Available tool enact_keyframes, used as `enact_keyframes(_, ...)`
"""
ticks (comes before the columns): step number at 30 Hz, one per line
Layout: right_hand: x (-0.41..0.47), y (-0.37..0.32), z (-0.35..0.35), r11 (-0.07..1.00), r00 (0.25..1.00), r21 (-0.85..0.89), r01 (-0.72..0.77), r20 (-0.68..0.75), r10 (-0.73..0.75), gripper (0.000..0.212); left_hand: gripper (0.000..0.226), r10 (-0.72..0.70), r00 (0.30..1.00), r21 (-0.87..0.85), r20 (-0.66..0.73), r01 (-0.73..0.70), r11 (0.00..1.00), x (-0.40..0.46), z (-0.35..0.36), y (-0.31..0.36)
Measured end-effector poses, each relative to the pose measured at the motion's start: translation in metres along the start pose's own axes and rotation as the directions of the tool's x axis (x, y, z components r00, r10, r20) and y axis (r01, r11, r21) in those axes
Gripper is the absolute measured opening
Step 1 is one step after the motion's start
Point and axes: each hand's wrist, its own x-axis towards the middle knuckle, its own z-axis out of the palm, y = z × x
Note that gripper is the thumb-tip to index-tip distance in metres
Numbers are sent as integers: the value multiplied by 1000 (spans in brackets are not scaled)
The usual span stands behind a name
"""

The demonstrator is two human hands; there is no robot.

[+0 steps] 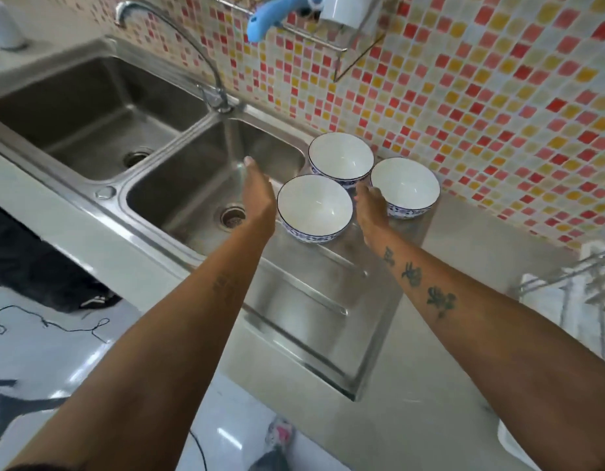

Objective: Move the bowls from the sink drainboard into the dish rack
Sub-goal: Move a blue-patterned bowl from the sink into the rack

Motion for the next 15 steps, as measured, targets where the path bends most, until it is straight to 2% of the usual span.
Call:
enact_keyframes(3, 15, 8, 10, 1000, 1000, -13, 6, -12, -6, 32, 78, -49, 998, -22, -50, 47, 999, 20, 2, -17)
enact_keyframes(6, 28, 21, 22, 999, 999, -2, -39, 2, 39, 35, 81, -116, 993, -49, 28, 117, 992, 30, 9, -29)
enact_keyframes(10, 33, 29, 33, 979, 991, 155, -134, 29, 131, 20, 68, -125, 989, -80, 82, 132, 988, 34, 21, -41)
enact_keyframes(15, 41, 32, 40, 932, 977, 295, -210, 26, 212, 25, 55, -122, 991, -111, 49, 127, 986, 32, 27, -48)
